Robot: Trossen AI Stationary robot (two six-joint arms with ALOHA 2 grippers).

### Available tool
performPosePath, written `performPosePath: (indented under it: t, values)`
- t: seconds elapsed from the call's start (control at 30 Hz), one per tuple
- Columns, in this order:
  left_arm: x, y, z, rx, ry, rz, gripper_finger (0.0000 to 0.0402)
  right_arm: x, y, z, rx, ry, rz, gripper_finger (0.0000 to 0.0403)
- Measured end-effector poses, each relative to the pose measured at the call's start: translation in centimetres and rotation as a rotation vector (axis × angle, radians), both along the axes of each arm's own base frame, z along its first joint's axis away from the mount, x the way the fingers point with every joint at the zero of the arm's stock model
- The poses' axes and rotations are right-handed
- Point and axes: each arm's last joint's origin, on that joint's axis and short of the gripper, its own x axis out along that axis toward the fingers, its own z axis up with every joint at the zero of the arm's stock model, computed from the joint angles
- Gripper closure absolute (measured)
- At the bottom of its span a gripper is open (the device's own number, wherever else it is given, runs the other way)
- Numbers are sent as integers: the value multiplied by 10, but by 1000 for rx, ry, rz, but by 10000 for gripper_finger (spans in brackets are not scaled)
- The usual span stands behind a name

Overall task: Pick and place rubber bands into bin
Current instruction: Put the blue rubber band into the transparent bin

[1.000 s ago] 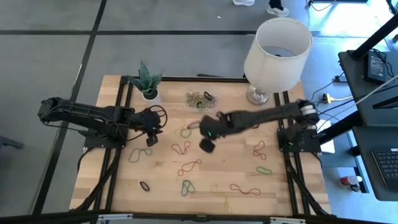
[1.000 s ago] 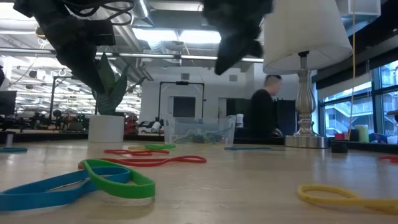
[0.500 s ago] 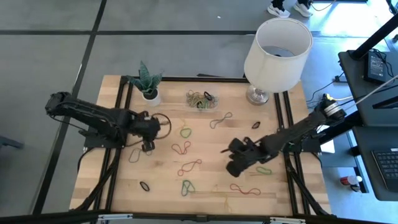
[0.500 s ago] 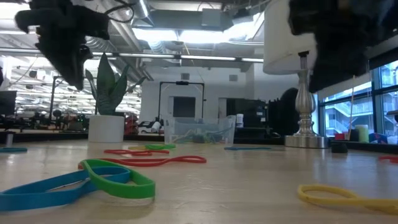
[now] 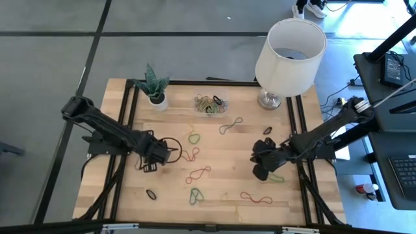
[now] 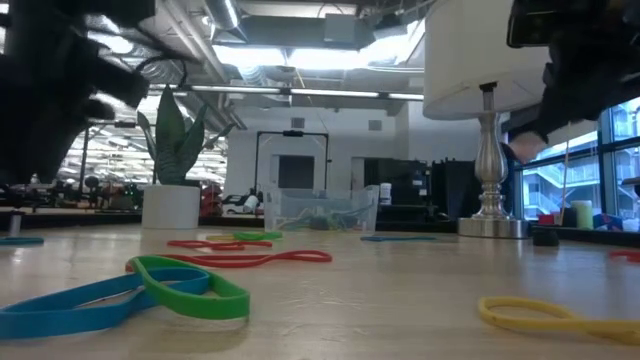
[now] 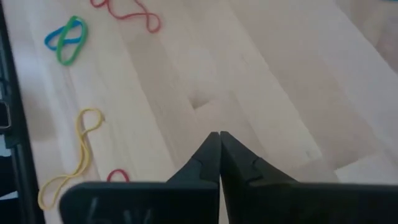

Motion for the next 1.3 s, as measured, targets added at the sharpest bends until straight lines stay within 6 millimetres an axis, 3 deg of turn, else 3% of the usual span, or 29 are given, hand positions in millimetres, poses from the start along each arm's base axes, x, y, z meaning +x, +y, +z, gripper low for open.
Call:
performPosePath:
  t: [0.43, 0.67, 0.8, 0.97, 1.1, 1.3]
  values:
    - [-21, 7, -57, -66, 29, 199, 273, -13, -7, 13, -81, -40, 135, 399]
    - [-22, 7, -60, -55, 19, 248, 389, -15, -8, 15, -96, -47, 159, 399]
    - [-10, 3, -50, -50, -30, 262, 398, -15, -8, 14, -110, -45, 175, 399]
    - [15, -4, -18, -50, -162, 282, 399, -15, -8, 14, -125, -44, 194, 399]
    - [39, -7, 18, -67, -306, 301, 399, -15, -8, 14, -125, -44, 195, 399]
    - [68, 9, 71, -26, -492, 266, 399, -17, -11, 12, -163, -20, 168, 399]
